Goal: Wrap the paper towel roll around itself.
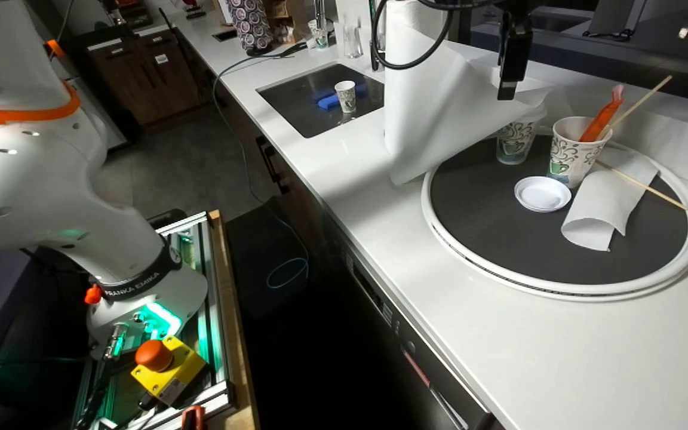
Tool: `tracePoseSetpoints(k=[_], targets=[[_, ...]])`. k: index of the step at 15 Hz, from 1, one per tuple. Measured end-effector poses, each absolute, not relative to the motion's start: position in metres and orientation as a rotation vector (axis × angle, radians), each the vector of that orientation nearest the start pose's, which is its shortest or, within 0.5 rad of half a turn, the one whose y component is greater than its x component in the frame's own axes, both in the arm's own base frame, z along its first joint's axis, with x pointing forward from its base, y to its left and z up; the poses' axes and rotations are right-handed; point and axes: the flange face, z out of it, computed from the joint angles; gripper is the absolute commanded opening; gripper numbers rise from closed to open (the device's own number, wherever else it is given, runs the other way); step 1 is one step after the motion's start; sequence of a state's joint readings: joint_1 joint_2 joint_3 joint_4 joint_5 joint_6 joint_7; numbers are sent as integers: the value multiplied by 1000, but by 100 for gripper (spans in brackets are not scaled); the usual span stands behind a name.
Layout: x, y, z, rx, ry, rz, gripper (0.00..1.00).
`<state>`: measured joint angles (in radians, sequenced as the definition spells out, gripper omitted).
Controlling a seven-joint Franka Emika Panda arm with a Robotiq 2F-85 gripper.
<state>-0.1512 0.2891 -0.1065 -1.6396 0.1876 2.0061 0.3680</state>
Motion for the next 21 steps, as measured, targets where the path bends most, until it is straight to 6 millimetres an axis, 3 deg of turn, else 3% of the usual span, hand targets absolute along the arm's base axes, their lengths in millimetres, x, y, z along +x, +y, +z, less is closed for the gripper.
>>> tracePoseSetpoints(k=[3, 5, 6, 8, 12, 16, 21], targets=[[658, -142, 443, -2821, 1031, -27, 100], [668, -138, 437, -2809, 1075, 7, 87], [671, -138, 435, -2802, 1099, 24, 66], [677, -138, 429, -2788, 1149, 50, 62], [683, -136, 421, -2764, 1229, 105, 30], [682, -135, 427, -2741, 1293, 144, 1], [682, -135, 436, -2721, 1339, 158, 0]])
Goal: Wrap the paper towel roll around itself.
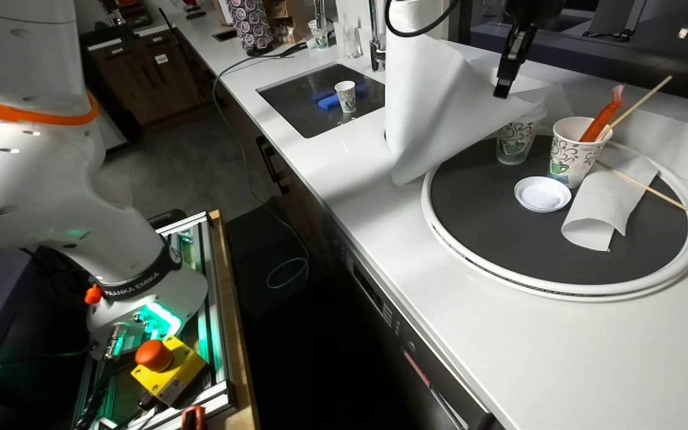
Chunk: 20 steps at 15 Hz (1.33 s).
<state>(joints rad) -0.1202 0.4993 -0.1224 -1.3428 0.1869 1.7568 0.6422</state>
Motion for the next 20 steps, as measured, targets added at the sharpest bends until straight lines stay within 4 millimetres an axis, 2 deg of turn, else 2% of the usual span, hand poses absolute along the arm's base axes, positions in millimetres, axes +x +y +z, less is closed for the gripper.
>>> tracePoseSetpoints(k=[2, 4, 6, 9, 13, 15, 17, 20], targets=[[684, -131, 442, -2725, 1319, 135, 0], [691, -117, 458, -2744, 1248, 72, 0], [699, -90, 480, -2776, 1136, 3, 0], [706, -40, 515, -2820, 957, -91, 0], [705, 23, 556, -2850, 716, -187, 0], [703, 47, 572, -2853, 588, -242, 0], [701, 64, 585, -2840, 477, -296, 1], [698, 66, 594, -2822, 420, -321, 1]])
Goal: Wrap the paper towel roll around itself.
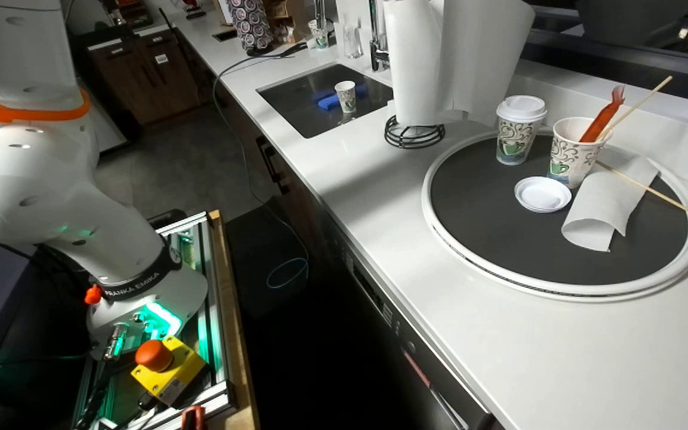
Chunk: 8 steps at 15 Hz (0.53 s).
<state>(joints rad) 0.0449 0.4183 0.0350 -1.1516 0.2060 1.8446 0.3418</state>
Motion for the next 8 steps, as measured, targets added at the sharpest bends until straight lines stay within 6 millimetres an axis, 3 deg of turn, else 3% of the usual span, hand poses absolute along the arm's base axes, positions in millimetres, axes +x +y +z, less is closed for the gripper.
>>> tracePoseSetpoints(k=[5, 8], targets=[[699, 63, 594, -2820, 406, -322, 0], [700, 81, 590, -2810, 213, -316, 0]])
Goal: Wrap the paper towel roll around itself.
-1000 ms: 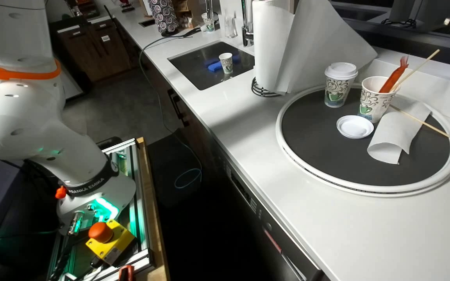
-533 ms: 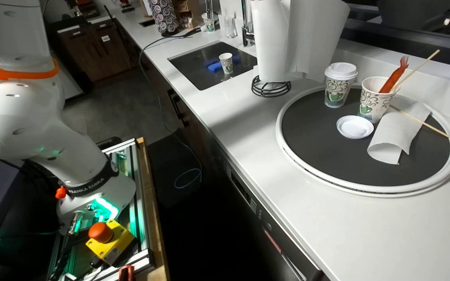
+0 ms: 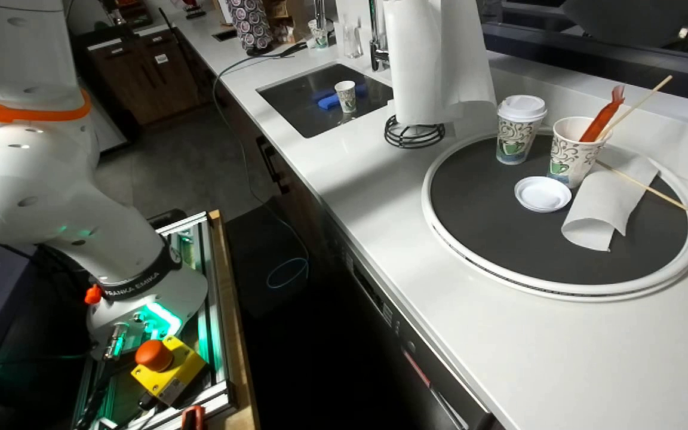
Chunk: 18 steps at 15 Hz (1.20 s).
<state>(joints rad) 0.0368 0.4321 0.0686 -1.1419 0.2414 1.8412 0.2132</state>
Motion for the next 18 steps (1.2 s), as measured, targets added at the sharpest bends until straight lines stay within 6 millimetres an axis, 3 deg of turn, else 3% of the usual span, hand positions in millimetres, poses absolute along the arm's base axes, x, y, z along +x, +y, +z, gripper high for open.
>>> tracePoseSetpoints(k=[5, 10, 18], targets=[[704, 119, 580, -2778, -158, -223, 0], [702, 125, 573, -2778, -497, -82, 1], [711, 127, 582, -2829, -547, -157, 0]])
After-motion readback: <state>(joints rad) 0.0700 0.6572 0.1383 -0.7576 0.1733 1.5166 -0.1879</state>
